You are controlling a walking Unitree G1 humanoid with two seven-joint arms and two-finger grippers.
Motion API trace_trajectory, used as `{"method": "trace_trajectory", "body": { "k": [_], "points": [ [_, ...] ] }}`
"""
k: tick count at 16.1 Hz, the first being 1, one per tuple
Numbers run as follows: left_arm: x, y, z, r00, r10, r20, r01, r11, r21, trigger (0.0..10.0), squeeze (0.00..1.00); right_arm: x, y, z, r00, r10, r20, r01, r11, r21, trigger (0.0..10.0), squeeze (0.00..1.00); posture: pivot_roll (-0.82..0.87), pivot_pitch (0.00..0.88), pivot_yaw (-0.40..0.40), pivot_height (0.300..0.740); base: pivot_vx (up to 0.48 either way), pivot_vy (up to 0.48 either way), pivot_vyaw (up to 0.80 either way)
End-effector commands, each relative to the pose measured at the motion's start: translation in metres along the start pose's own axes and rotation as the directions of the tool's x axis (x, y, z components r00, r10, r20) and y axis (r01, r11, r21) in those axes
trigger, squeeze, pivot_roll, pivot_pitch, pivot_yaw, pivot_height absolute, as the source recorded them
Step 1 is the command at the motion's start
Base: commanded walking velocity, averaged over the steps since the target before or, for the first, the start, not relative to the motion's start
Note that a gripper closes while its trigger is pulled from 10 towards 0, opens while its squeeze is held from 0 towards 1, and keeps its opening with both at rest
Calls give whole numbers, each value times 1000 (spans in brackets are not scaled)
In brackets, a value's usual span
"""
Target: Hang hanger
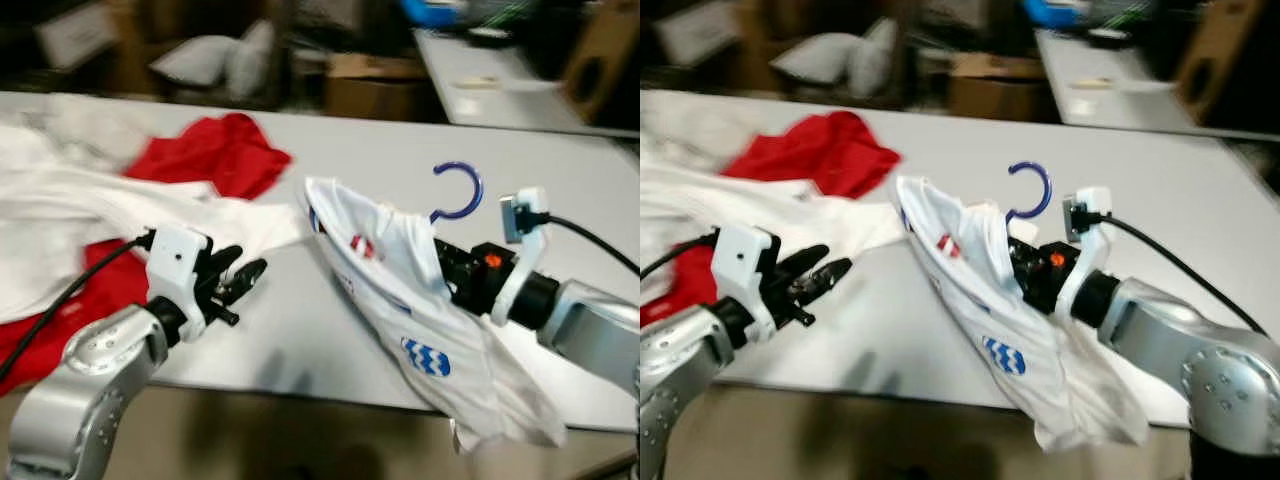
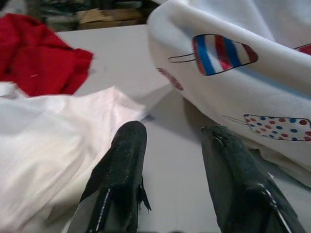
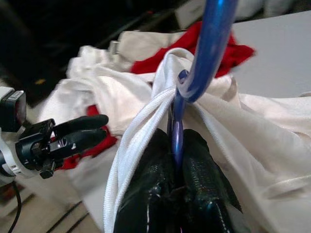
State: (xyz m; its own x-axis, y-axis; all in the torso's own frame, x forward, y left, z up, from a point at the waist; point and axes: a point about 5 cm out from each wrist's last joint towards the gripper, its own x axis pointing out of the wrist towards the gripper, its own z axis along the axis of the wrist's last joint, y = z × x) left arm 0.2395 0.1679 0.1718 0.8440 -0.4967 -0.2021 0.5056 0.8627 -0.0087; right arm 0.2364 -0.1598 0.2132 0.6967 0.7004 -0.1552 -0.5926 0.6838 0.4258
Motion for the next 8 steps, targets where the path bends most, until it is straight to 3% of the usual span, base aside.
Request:
{"method": "trace_trajectory", "body": {
  "k": [1, 5, 8],
  "points": [
    [0, 1, 3, 1000, 2, 9, -2, 1000, 23, 10000, 0, -3, 5, -4, 1000, 9, -18, -10, 1000, -5, 10000, 0, 39, 44, 23, 740, 0, 0, 800],
    [-2, -5, 3, 1000, -12, 21, 11, 1000, 23, 10000, 0, -17, 14, -4, 993, 99, -61, -105, 990, -96, 10000, 0, 48, 51, 16, 740, 0, 0, 800],
    [-1, -11, -6, 998, -50, -43, 54, 993, 109, 10000, 0, -26, 12, -17, 985, 99, -142, -117, 985, -127, 10000, 0, 54, 40, 12, 740, 0, 0, 800]
  ]
}}
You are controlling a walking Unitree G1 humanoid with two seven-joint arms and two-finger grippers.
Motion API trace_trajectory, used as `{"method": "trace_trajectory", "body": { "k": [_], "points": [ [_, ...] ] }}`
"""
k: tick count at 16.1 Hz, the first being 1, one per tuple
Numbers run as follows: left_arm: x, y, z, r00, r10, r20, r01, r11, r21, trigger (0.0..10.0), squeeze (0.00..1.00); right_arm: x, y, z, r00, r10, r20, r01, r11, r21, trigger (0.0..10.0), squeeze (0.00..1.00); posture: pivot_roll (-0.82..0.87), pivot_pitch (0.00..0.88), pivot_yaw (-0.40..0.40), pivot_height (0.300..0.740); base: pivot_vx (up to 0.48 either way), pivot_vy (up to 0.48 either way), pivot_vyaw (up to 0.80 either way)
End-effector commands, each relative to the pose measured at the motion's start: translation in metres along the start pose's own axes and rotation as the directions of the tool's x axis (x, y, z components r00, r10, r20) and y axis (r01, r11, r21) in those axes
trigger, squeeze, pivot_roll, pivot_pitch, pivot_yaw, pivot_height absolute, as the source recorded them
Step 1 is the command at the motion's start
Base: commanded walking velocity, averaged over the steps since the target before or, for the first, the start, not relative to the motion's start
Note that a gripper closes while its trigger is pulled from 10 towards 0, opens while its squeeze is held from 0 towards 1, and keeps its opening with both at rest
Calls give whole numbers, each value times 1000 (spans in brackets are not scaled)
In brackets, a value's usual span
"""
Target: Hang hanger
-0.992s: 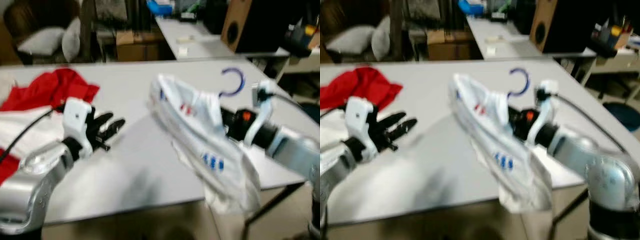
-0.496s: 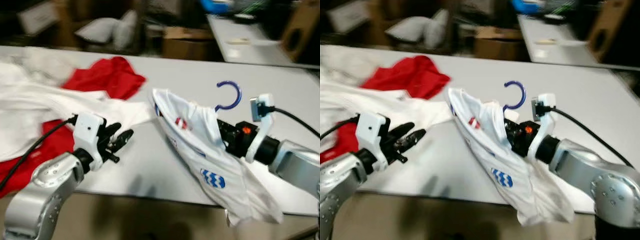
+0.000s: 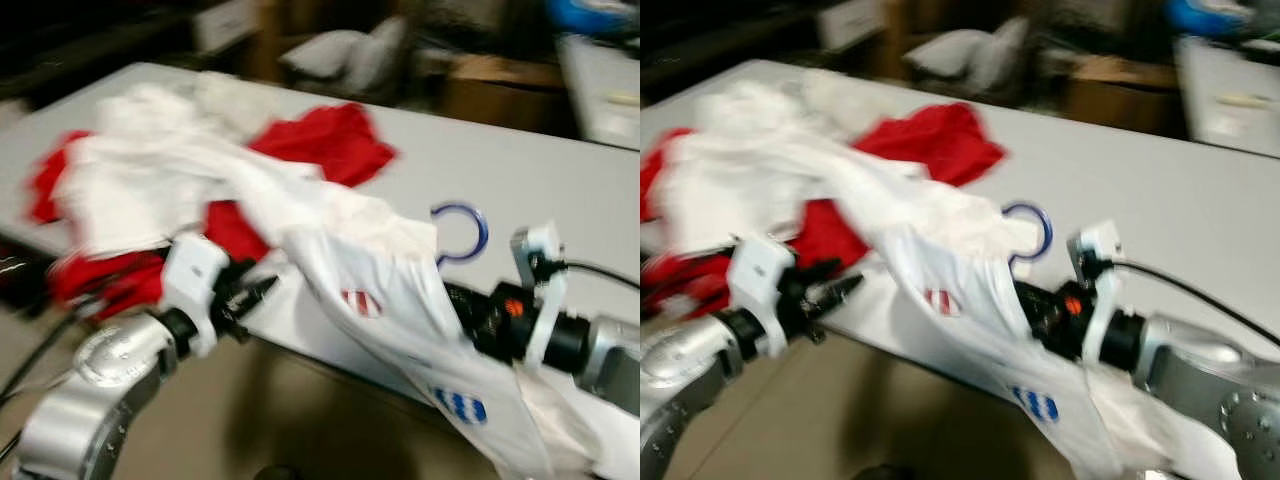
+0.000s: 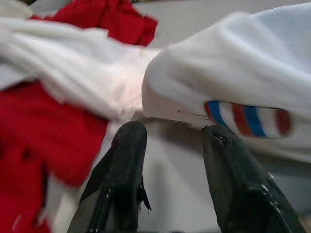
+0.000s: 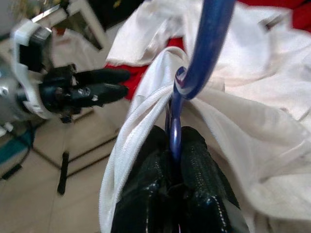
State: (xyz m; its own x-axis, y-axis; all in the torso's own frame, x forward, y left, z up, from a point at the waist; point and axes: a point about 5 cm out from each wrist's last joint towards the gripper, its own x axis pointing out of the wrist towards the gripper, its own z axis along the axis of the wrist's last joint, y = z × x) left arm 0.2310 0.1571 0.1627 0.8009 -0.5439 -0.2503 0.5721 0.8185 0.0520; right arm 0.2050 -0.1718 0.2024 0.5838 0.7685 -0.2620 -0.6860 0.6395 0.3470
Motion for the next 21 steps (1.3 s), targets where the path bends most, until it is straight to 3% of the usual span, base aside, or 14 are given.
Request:
{"method": "trace_trajectory", "body": {
  "k": [1, 7, 17, 21],
  "points": [
    [-1, 3, 2, 1000, 19, 0, -19, 999, 44, 10000, 0, 4, 3, 2, 1000, 5, 10, -5, 1000, -31, 10000, 0, 50, 39, 14, 740, 0, 0, 800],
    [8, -8, -2, 1000, -10, 5, 10, 999, 42, 10000, 0, 9, 7, -7, 1000, 22, 2, -22, 999, -28, 10000, 0, 37, 33, 2, 740, 0, 0, 800],
    [7, -6, -2, 1000, 8, 19, -9, 999, 40, 10000, 0, 10, 13, -8, 995, 98, -3, -97, 990, -104, 10000, 0, 42, 21, -10, 740, 0, 0, 800],
    [6, -5, -2, 1000, 12, 22, -13, 999, 51, 10000, 0, 16, 7, -12, 999, 40, -2, -40, 992, -122, 10000, 0, 45, 18, -9, 740, 0, 0, 800]
  ]
}}
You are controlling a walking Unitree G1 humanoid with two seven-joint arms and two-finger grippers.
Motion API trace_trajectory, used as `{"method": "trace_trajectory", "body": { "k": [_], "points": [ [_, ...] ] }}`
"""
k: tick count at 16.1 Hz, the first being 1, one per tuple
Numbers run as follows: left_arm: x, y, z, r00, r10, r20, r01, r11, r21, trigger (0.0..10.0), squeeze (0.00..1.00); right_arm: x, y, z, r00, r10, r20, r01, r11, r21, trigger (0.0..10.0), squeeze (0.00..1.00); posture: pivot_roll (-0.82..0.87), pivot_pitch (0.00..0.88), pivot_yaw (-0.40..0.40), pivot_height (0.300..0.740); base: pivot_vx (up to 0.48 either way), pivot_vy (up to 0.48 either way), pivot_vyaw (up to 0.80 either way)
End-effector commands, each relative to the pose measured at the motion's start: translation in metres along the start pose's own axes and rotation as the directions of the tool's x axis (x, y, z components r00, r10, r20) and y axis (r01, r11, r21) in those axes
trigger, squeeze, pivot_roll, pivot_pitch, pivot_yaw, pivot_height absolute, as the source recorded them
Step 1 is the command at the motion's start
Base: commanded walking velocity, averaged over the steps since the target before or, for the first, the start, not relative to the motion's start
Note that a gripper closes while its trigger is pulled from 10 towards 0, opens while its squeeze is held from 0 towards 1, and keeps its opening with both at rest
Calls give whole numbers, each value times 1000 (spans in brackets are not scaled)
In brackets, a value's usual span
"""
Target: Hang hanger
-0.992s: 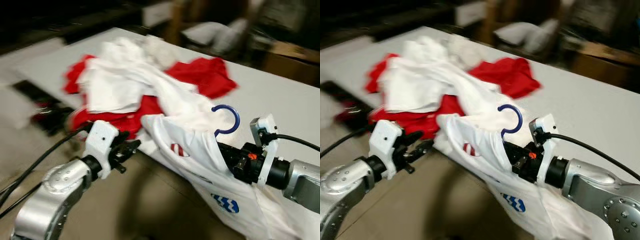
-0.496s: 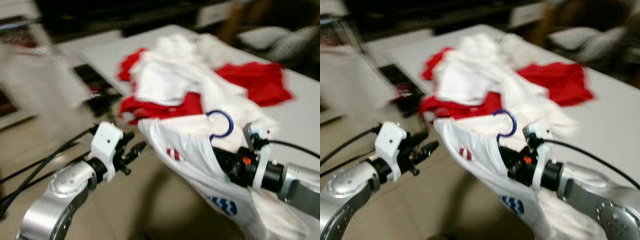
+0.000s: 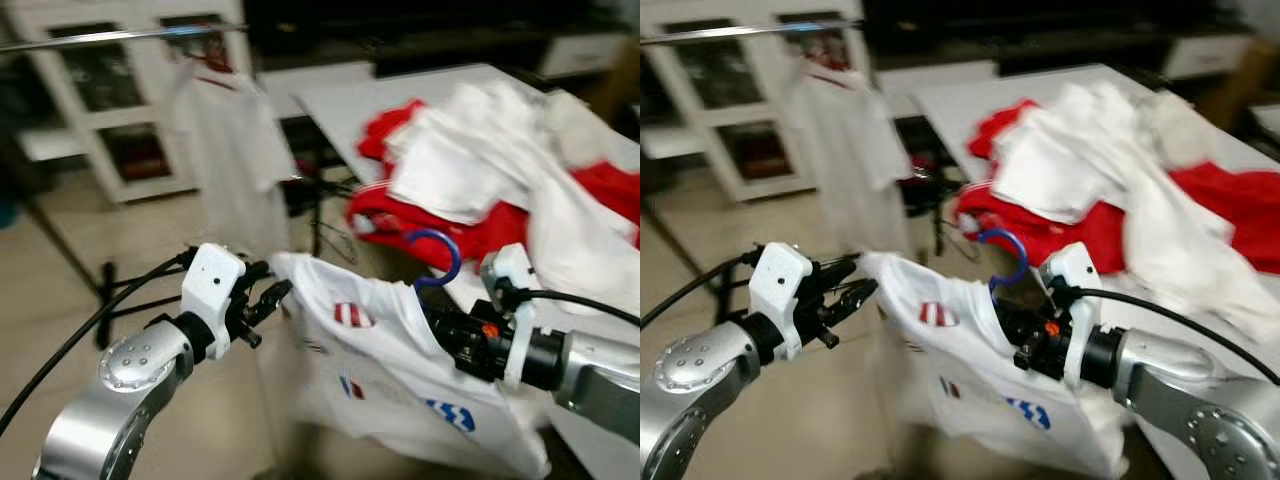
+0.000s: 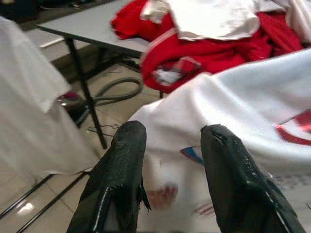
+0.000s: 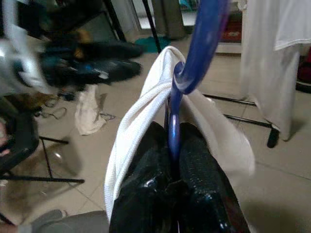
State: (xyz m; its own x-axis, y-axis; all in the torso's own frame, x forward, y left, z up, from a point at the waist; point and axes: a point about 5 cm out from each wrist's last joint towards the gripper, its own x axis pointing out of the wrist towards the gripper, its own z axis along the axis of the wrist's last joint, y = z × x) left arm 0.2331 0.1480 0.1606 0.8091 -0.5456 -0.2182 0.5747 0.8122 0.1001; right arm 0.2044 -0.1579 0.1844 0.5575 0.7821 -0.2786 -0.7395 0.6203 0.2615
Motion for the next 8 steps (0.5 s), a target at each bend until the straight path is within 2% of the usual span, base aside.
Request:
{"method": "trace_trajectory", "body": {
  "k": [1, 5, 8],
  "points": [
    [-2, 2, -2, 1000, 8, -10, -8, 1000, 6, 10000, 0, 4, 0, 3, 1000, -15, 14, 15, 999, -41, 10000, 0, 49, 16, -11, 740, 0, 0, 800],
    [-4, 4, -2, 1000, 18, -10, -18, 1000, 18, 10000, 0, 19, -11, 6, 988, -130, 83, 138, 985, -107, 10000, 0, 53, 15, -20, 740, 0, 0, 800],
    [-3, 13, -8, 996, 82, -19, -81, 996, 21, 10000, 0, 32, -27, 15, 943, -267, 200, 286, 956, -70, 10000, 0, 54, 18, -24, 740, 0, 0, 800]
  ]
}}
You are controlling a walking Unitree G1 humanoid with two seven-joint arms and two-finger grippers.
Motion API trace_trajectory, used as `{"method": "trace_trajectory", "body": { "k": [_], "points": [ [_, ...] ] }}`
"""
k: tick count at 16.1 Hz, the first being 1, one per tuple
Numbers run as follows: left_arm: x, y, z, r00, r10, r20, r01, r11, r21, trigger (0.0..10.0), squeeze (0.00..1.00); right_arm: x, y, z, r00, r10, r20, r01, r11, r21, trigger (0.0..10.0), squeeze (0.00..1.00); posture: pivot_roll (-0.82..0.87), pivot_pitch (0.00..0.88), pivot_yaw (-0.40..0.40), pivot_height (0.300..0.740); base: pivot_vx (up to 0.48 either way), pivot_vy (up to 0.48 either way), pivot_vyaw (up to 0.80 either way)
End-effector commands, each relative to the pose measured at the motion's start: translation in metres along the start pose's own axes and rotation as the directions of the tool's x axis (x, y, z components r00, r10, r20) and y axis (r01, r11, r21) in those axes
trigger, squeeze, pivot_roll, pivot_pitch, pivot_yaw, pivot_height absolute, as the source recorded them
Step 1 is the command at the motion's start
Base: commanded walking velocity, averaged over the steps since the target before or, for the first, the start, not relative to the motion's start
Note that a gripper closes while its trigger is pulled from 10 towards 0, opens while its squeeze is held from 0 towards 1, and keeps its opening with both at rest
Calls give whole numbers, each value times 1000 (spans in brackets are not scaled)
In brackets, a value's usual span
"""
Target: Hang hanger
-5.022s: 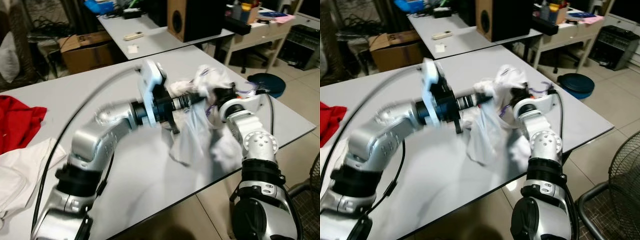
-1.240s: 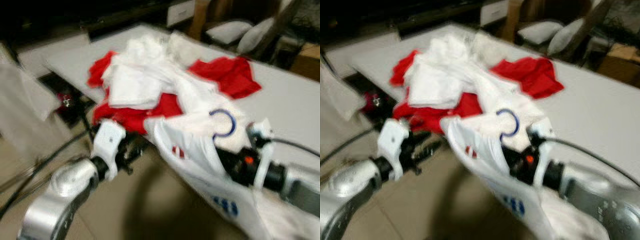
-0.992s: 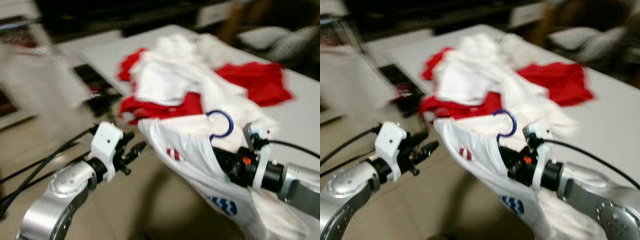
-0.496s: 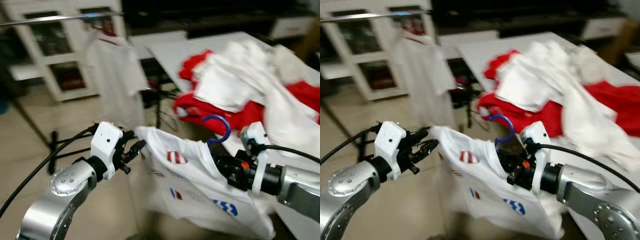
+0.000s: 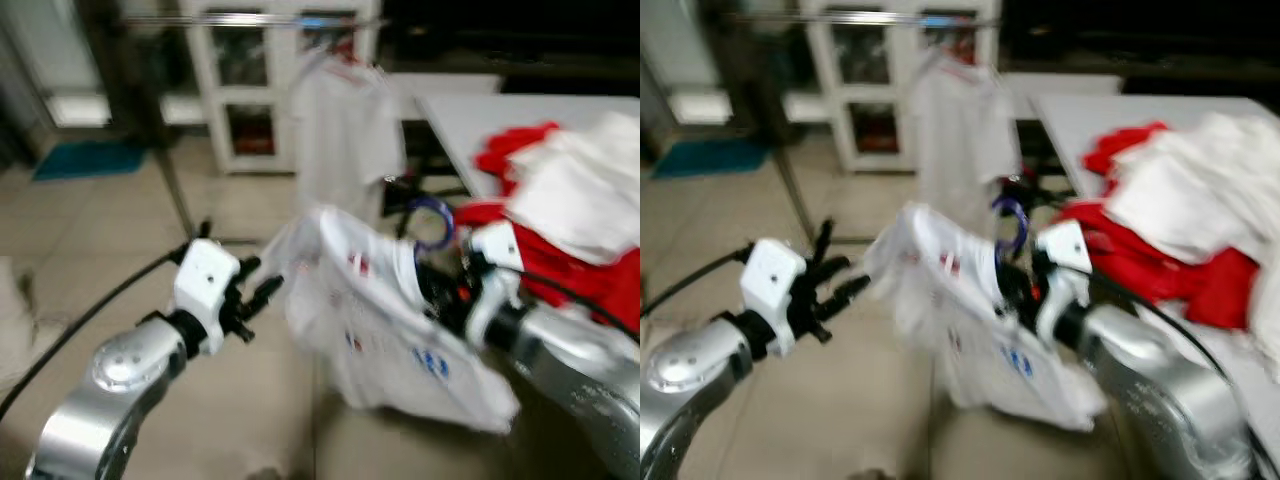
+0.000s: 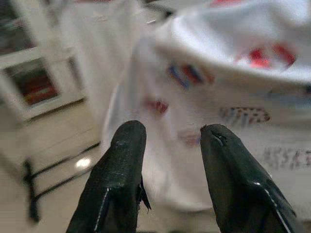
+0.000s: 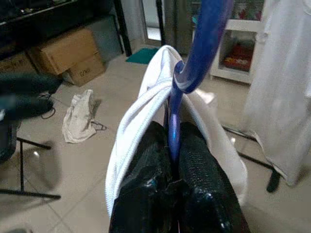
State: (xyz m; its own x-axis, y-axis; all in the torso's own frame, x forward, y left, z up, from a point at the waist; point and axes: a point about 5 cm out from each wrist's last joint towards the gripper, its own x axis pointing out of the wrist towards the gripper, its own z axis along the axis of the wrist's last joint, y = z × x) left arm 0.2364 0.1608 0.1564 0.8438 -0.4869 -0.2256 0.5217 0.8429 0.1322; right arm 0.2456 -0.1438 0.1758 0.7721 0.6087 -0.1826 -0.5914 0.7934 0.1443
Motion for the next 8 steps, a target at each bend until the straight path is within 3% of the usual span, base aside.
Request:
{"method": "trace_trajectory", "body": {
  "k": [1, 2, 3, 4, 5, 7, 8],
  "points": [
    [3, 1, -6, 1000, 22, -19, -22, 1000, 8, 10000, 0, 4, -10, 7, 995, -90, 48, 90, 996, -1, 10000, 0, 55, 21, -34, 740, 0, 0, 800],
    [6, 1, -10, 999, 28, -32, -27, 1000, 12, 10000, 0, 8, -15, 8, 986, -158, 62, 157, 987, 15, 10000, 0, 56, 21, -36, 740, 0, 0, 800],
    [10, 1, -11, 999, 23, -22, -23, 1000, -17, 10000, 0, 13, -20, 7, 973, -219, 73, 214, 974, 74, 10000, 0, 54, 20, -36, 740, 0, 0, 0],
    [14, -1, -10, 1000, 4, 9, -3, 996, -85, 10000, 345, 19, -18, 7, 976, -208, 63, 205, 977, 52, 10000, 0, 54, 20, -36, 740, 0, 0, 0],
    [19, -5, -9, 999, -45, 21, 47, 991, -122, 10000, 1000, 26, -16, 7, 976, -211, 50, 211, 977, 11, 10000, 0, 49, 17, -36, 740, 0, 0, 0],
    [24, -8, -9, 998, -68, 17, 70, 992, -109, 10000, 1000, 30, -21, 5, 963, -268, 33, 266, 963, 34, 10000, 0, 50, 15, -41, 740, 0, 0, 0],
    [35, -14, -8, 993, -113, 27, 114, 989, -89, 10000, 1000, 37, -25, 4, 946, -322, 27, 320, 945, 70, 10000, 0, 52, 13, -46, 740, 0, 0, 0]
  ]
}}
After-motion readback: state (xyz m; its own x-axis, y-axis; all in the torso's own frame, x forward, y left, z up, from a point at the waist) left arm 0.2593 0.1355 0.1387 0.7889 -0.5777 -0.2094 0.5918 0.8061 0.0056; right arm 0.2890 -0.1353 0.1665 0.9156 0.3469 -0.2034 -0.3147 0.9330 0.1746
